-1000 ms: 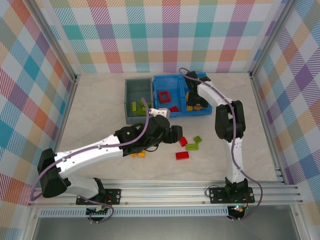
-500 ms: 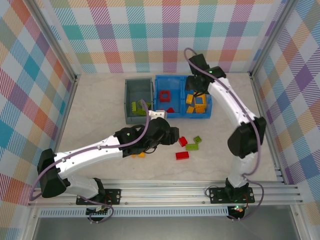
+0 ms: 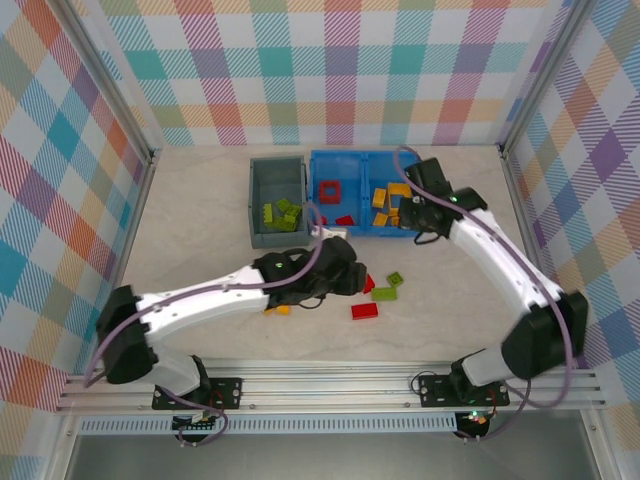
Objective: Sort the legos into containers by color
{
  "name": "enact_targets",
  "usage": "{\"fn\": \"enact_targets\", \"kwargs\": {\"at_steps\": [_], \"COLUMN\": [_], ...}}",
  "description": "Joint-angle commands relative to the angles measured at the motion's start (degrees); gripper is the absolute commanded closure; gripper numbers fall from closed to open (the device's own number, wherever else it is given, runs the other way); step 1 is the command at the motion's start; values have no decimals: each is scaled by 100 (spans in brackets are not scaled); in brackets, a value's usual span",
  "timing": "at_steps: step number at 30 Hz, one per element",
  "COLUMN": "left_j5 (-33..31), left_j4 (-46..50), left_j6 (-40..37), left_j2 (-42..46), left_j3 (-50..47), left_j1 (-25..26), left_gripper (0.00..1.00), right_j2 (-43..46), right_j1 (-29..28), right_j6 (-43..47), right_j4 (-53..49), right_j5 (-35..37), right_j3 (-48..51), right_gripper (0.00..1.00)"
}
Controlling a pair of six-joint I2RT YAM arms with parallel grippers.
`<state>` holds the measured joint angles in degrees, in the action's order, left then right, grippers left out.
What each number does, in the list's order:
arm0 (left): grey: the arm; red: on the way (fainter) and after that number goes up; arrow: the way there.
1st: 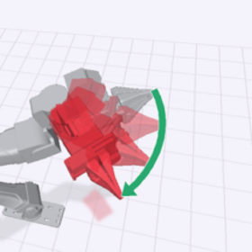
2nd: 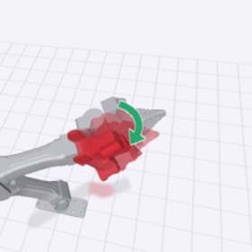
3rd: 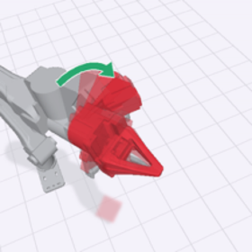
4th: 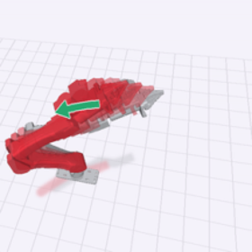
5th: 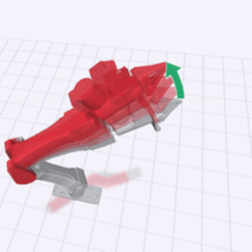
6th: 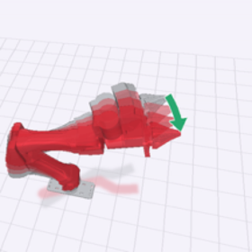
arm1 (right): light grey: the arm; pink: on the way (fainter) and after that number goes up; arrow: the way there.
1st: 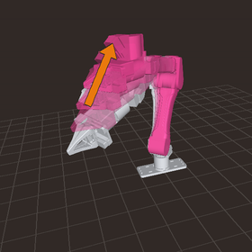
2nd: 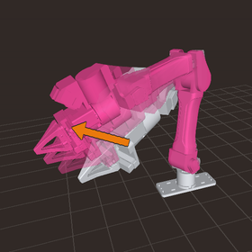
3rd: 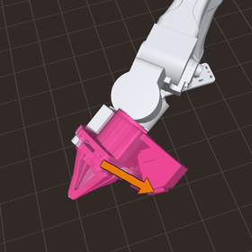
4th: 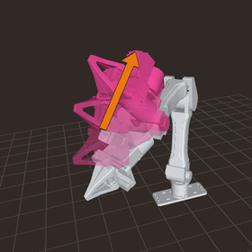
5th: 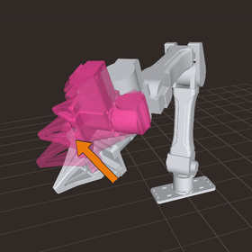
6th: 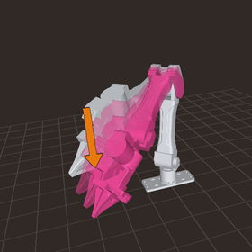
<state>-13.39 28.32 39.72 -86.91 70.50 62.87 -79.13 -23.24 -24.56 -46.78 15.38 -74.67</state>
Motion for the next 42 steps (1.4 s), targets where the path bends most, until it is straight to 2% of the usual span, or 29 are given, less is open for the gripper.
{"fn": "enact_targets", "kwargs": {"at_steps": [1,4,9,14,17,20,26,32,34,39,42], "left_j5": [331,771,900,606,255,364,701,636,701,805,776], "left_j4": [65,-119,790,1399,1534,1652,1784,1827,1810,1757,1598], "left_j6": [-229,-721,-2661,-3203,-3578,-3706,-3844,-3855,-3830,-3720,-3644], "left_j2": [-556,-1010,-2389,-3669,-4179,-4583,-5135,-5439,-5481,-5452,-5265], "left_j3": [305,607,2113,3638,4161,4544,5062,5327,5358,5278,5072], "left_j1": [76,114,291,261,192,23,-184,-249,-258,-249,-232], "left_gripper": [38,37,32,27,25,24,25,27,31,61,68], "right_j2": [890,1478,2576,3346,4117,4678,5118,5090,5068,5048,5000], "right_j1": [-6,-5,9,13,13,12,13,12,13,9,13], "right_j6": [-125,-335,-961,-1771,-1911,-1936,-2018,-2071,-2093,-2111,-2065], "right_j4": [-285,-850,-1520,-1989,-1907,-1929,-2266,-2241,-2207,-2148,-2102], "right_j5": [-702,-983,-823,-455,-504,-637,-618,-810,-848,-852,-853], "right_j3": [522,872,1184,1368,1535,1601,1588,1672,1725,1790,1798], "right_gripper": [82,71,57,46,36,28,30,33,33,34,35]}}
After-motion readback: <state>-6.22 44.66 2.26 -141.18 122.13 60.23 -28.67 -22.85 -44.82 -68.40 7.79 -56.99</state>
